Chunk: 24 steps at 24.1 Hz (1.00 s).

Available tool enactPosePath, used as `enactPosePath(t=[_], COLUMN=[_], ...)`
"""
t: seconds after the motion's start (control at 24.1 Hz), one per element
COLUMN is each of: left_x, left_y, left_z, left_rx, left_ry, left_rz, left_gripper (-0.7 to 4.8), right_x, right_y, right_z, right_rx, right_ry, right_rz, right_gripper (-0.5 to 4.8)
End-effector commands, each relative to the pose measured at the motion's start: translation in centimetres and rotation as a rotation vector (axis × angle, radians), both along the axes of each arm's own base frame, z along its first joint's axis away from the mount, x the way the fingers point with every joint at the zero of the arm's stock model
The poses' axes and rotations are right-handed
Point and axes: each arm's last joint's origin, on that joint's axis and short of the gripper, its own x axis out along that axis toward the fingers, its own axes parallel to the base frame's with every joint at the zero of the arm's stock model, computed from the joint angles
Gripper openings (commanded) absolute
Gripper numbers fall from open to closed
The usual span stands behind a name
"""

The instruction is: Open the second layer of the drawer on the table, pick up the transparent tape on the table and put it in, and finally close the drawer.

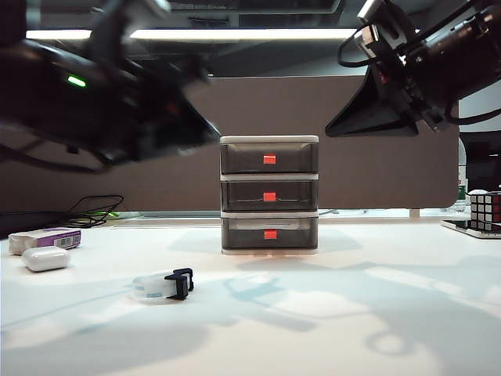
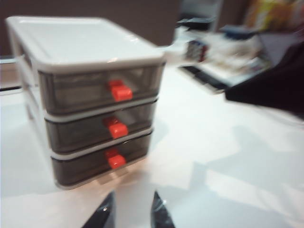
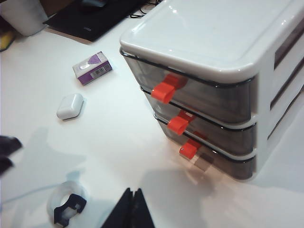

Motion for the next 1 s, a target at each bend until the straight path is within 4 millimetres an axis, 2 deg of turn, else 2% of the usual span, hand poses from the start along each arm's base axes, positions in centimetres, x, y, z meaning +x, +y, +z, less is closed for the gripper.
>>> enactPosePath(t=[0.04, 0.29, 0.46, 0.71, 0.83, 1.0], left_x=[0.6, 2.5, 2.9, 3.9, 4.4, 5.6], left_y=[-2.4, -6.5, -7.1, -7.2, -7.5, -8.8], left_z=[-0.5, -1.8, -1.1, -0.8, -1.1, -2.6], left_rx=[0.042, 0.028, -0.007, -0.003, 0.007, 0.041], left_ry=[-0.004, 0.039, 0.023, 0.004, 0.004, 0.018], left_rz=[0.08, -0.075, -0.109, 0.147, 0.189, 0.243], left_gripper=[0.89, 0.89, 0.89, 0.89, 0.89, 0.89], right_x=[0.7, 0.8, 0.8, 0.9, 1.0, 1.5], right_y=[0.3, 0.3, 0.3, 0.4, 0.3, 0.4], right_z=[0.6, 0.8, 0.8, 0.9, 0.8, 0.3], right_rx=[0.002, -0.017, -0.01, -0.04, -0.064, -0.072], right_ry=[-0.042, -0.067, -0.067, -0.108, -0.114, -0.103], right_rz=[0.015, 0.028, 0.045, 0.056, 0.016, 0.005], right_gripper=[-0.05, -0.05, -0.05, -0.05, -0.05, -0.05])
